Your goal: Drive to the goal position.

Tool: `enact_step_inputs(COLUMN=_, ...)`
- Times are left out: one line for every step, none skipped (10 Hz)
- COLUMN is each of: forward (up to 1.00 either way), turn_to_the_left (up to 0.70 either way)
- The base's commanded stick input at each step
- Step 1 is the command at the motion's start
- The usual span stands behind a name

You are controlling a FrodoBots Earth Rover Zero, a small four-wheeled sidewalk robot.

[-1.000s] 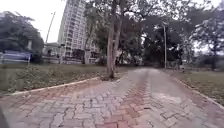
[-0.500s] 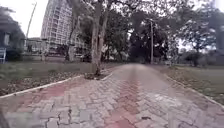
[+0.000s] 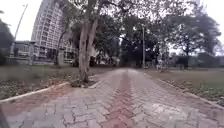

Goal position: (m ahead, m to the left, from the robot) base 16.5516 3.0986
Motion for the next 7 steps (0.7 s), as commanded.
enact_step_inputs(forward=0.7, turn_to_the_left=0.0)
enact_step_inputs(forward=0.7, turn_to_the_left=0.0)
enact_step_inputs(forward=0.7, turn_to_the_left=0.0)
enact_step_inputs(forward=0.7, turn_to_the_left=0.0)
enact_step_inputs(forward=0.7, turn_to_the_left=0.0)
enact_step_inputs(forward=0.7, turn_to_the_left=0.0)
enact_step_inputs(forward=0.7, turn_to_the_left=0.0)
